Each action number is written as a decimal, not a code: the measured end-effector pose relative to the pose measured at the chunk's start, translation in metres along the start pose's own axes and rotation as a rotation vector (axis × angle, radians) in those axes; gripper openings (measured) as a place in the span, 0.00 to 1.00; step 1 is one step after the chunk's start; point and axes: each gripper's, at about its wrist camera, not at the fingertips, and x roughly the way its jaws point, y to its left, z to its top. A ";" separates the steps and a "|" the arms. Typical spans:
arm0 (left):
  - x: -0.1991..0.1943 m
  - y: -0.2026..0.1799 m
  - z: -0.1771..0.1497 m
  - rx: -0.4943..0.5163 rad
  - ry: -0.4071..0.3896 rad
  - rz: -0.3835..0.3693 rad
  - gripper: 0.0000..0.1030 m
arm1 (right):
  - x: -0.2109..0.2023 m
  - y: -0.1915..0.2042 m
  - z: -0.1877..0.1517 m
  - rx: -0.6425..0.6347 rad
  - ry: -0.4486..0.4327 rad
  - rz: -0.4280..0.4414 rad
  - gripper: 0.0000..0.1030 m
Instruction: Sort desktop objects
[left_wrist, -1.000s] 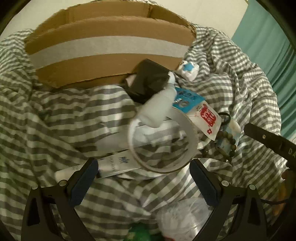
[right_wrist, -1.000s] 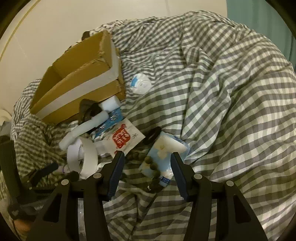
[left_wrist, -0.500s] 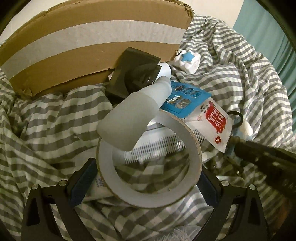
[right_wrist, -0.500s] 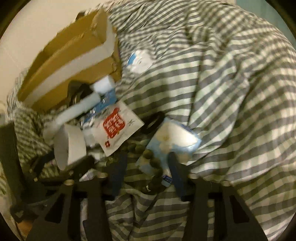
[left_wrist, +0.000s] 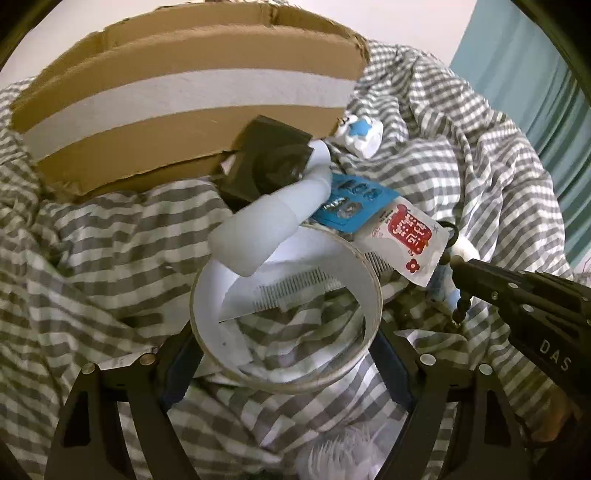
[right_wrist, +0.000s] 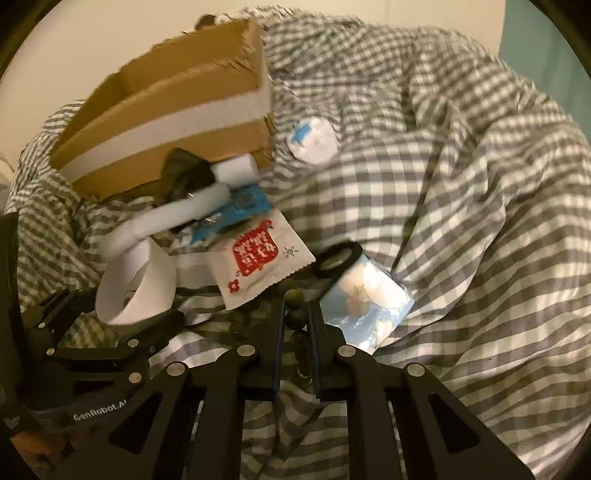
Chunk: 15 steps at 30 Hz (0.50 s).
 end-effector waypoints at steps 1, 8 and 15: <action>-0.003 0.002 0.000 -0.007 -0.004 -0.003 0.83 | -0.004 0.002 0.000 -0.006 -0.012 0.004 0.11; -0.020 0.010 -0.004 -0.037 -0.027 -0.025 0.82 | -0.024 0.020 -0.001 -0.047 -0.067 0.014 0.11; -0.026 0.018 0.001 -0.088 -0.019 -0.053 0.82 | -0.033 0.023 -0.003 -0.062 -0.089 0.013 0.11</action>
